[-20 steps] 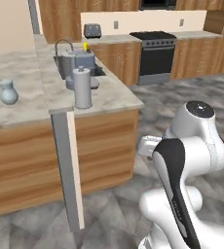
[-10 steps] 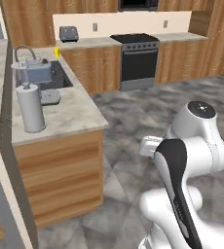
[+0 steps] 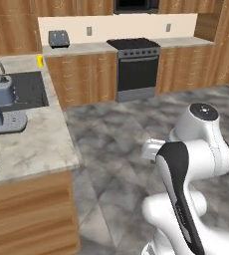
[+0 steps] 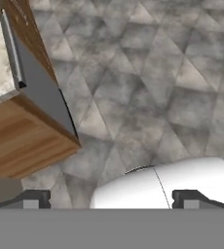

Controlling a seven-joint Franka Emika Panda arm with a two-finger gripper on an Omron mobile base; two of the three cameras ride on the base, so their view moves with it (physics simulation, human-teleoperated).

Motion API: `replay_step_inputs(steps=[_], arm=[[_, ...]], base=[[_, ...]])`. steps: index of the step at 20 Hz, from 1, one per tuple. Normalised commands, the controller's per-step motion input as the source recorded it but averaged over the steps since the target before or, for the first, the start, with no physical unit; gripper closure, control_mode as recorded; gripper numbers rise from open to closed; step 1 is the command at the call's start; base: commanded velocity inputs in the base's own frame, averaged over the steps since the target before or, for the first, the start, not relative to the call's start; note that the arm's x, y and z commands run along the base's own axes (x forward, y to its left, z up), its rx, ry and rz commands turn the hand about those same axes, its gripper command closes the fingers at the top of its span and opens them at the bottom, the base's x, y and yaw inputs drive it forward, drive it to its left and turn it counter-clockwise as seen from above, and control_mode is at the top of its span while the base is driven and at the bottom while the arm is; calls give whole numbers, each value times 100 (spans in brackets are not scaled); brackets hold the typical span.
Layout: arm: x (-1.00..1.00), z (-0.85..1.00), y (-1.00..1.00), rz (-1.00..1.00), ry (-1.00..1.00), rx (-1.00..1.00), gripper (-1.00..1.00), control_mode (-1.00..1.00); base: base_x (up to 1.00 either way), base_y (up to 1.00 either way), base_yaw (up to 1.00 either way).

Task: Place the pitcher and cup on the dining counter for serving.

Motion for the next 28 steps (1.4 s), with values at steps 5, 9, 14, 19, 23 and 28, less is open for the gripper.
replay_step_inputs(steps=[5, 9, 14, 19, 23, 28], arm=[[0, 0, 0, 0, 0, 0, -100, 100], [0, 0, 0, 0, 0, 0, -100, 100], [0, 0, 0, 0, 0, 0, -100, 100], [0, 0, 0, 0, 0, 0, -100, 100], [0, 0, 0, 0, 0, 0, -100, 100], [0, 0, 0, 0, 0, 0, -100, 100]], base=[[95, -100, 18], [100, -81, 8], [100, -71, 7], [100, -59, 13], [100, -44, 30], [100, -22, 37]])
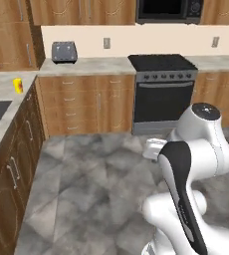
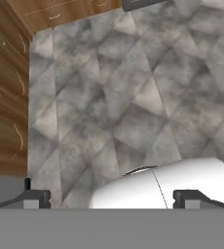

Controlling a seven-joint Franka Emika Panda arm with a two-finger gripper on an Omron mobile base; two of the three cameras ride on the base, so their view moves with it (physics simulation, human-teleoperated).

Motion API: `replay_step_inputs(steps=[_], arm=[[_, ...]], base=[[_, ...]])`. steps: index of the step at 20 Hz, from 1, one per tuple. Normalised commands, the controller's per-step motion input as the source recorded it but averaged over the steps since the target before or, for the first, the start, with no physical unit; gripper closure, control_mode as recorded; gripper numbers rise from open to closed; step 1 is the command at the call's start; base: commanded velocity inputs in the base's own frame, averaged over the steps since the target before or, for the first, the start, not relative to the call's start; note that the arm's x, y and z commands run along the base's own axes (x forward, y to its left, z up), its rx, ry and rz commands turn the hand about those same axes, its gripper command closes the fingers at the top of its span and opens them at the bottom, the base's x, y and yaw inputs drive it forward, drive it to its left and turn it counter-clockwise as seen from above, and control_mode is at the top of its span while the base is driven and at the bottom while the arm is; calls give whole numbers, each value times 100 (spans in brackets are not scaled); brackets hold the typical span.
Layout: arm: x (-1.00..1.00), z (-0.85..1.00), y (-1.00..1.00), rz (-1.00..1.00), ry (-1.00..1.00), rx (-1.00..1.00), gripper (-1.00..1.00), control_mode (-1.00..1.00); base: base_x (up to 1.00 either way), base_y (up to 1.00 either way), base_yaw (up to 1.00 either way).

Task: Place the pitcher and cup on the dining counter for serving.

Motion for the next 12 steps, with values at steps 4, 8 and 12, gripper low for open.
replay_step_inputs(steps=[4, 8, 12], arm=[[0, 0, 0, 0, 0, 0, -100, 100], [0, 0, 0, 0, 0, 0, -100, 100], [0, 0, 0, 0, 0, 0, -100, 100]], base=[[100, -33, 43], [100, -43, 46], [100, -51, 50]])
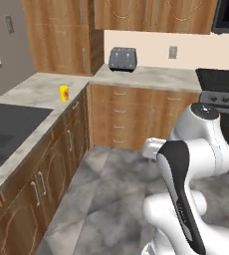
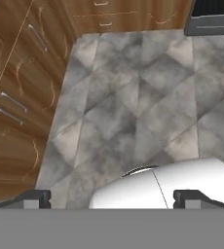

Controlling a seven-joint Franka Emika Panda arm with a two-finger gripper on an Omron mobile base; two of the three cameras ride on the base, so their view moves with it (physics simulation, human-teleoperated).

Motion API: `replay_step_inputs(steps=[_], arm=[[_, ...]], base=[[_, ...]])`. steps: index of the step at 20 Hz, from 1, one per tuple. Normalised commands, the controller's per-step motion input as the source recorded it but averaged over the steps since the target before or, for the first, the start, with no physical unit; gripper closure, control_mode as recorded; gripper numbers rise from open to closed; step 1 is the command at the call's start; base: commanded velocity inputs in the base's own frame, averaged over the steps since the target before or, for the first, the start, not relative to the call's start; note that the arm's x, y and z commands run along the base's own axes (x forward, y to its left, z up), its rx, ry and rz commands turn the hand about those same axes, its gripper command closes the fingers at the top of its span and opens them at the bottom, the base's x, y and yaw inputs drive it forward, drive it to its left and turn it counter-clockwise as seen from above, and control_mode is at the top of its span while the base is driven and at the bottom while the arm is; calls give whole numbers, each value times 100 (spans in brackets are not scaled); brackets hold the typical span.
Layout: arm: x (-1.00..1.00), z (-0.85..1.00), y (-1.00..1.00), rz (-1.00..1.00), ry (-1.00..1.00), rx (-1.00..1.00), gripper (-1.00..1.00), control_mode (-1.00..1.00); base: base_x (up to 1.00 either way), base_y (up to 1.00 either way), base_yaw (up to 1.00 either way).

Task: Place the pitcher and cup on the dining counter for serving.

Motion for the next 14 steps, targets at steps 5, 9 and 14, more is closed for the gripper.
replay_step_inputs(steps=[5, 9, 14], arm=[[0, 0, 0, 0, 0, 0, -100, 100], [0, 0, 0, 0, 0, 0, -100, 100], [0, 0, 0, 0, 0, 0, -100, 100]], base=[[100, -58, 48], [100, -57, 48], [100, -51, 53]])
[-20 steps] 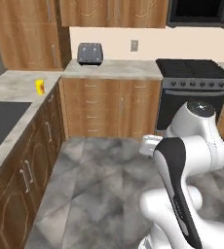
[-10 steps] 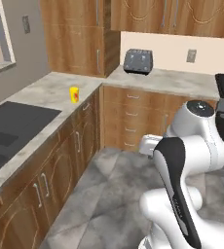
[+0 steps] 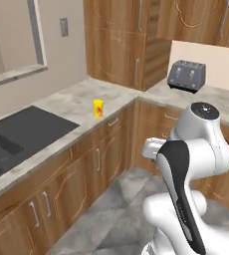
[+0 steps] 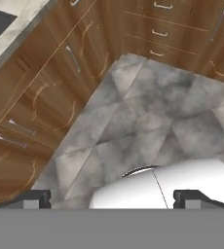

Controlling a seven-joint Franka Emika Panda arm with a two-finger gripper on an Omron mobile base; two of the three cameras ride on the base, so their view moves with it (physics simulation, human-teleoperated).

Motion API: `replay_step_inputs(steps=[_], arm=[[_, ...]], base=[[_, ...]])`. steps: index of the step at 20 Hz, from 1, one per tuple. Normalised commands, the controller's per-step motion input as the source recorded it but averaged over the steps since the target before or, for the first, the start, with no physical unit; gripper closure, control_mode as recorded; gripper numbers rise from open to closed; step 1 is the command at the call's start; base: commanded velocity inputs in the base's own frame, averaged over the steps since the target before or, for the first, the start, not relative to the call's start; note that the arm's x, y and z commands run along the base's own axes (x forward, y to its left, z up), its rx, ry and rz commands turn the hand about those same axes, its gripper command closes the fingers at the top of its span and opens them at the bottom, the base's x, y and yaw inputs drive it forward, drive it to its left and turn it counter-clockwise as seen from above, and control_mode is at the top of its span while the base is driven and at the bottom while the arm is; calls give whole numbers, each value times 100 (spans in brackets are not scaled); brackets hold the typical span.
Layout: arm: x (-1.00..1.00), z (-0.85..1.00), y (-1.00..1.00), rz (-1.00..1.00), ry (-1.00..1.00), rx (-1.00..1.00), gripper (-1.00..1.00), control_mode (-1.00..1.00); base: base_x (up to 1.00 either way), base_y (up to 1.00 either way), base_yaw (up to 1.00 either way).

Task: Place the pitcher and cup on the dining counter for serving.

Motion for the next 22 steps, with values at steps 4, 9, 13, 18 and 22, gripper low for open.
replay_step_inputs(steps=[4, 9, 13, 18, 22], arm=[[0, 0, 0, 0, 0, 0, -100, 100], [0, 0, 0, 0, 0, 0, -100, 100], [0, 0, 0, 0, 0, 0, -100, 100], [0, 0, 0, 0, 0, 0, -100, 100], [0, 0, 0, 0, 0, 0, -100, 100]], base=[[100, -49, 58], [100, -47, 63], [100, -52, 63], [100, -65, 57], [61, -36, 25]])
